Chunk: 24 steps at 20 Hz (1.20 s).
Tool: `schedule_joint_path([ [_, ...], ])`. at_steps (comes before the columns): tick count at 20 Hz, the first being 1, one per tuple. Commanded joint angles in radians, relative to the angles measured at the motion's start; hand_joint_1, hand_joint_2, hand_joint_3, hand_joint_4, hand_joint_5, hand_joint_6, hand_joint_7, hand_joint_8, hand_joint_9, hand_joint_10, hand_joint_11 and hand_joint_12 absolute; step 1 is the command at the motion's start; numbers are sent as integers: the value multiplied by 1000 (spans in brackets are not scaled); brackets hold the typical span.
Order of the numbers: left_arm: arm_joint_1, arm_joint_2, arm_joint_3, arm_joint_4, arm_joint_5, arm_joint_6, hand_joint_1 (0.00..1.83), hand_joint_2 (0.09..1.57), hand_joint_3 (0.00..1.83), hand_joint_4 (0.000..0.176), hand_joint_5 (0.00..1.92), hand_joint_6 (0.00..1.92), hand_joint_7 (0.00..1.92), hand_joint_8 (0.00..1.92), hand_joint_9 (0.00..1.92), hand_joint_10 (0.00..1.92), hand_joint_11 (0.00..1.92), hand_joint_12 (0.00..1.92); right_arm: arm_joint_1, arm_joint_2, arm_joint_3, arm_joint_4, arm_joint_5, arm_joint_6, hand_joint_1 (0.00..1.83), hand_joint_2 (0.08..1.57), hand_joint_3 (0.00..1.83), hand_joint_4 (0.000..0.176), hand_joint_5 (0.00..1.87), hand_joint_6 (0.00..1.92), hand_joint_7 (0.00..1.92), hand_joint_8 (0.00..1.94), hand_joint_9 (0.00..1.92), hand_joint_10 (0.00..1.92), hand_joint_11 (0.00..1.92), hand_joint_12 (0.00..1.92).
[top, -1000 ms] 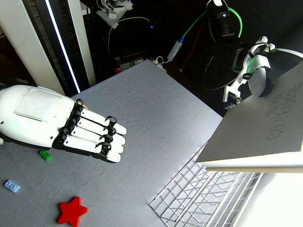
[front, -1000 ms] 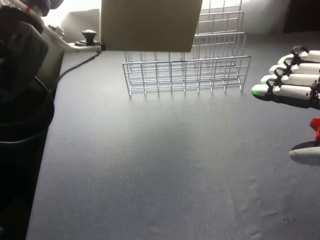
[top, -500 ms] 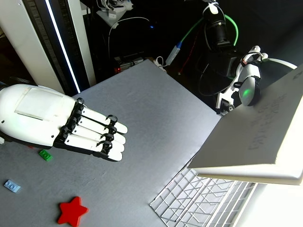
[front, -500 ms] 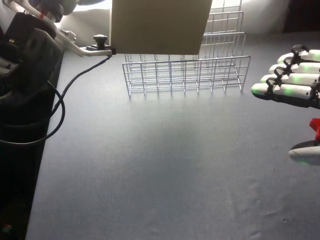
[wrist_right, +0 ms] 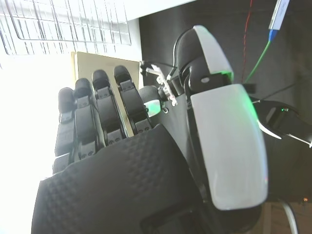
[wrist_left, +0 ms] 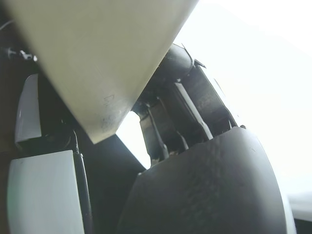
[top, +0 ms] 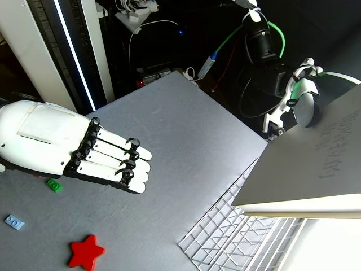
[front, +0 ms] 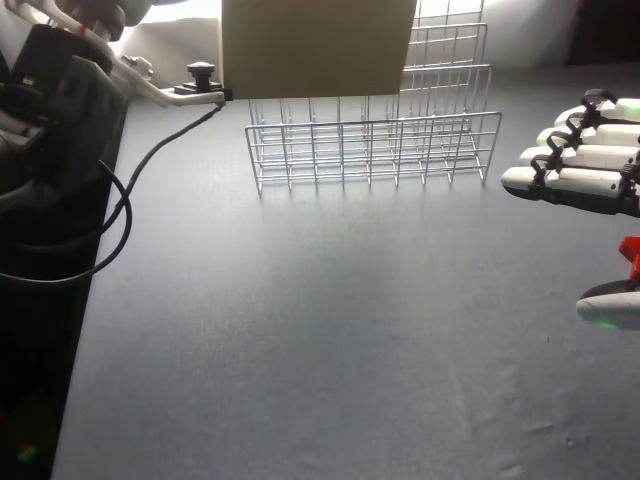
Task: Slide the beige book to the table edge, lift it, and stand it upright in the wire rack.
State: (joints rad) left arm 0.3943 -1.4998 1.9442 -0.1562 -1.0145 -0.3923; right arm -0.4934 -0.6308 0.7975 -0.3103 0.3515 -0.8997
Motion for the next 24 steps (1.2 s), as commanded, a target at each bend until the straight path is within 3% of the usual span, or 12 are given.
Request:
schedule_joint_path([
  [1,-4,1,11,-31,-128,-22,1218,1223,1,0,717,1180,872,1459,1012,1517,868,1726,17,5,-1,16,110,-2,182,1217,2,0,127,3,150,1,139,2,0,342],
  [9,11,-35,28,-39,-142,-34,1218,1224,0,0,713,1189,872,1453,992,1482,842,1711,18,5,-1,16,113,-2,190,1221,0,0,112,6,137,6,116,3,0,249],
  [14,27,-49,35,-50,-160,-43,1221,1214,0,0,728,1186,891,1414,1003,1500,850,1734,18,4,-1,16,119,-2,201,1204,0,0,138,3,159,0,142,2,0,351],
  [23,42,-101,118,-50,-192,-99,1227,1203,0,0,751,1143,907,1393,1020,1475,866,1715,19,3,-1,16,125,-2,193,1204,0,0,117,0,145,1,131,0,0,278],
  [24,41,-106,127,-50,-194,-106,1229,1201,0,0,754,1138,911,1388,1028,1465,885,1695,19,3,-1,16,125,-2,195,1203,0,0,124,2,154,3,146,4,0,340],
])
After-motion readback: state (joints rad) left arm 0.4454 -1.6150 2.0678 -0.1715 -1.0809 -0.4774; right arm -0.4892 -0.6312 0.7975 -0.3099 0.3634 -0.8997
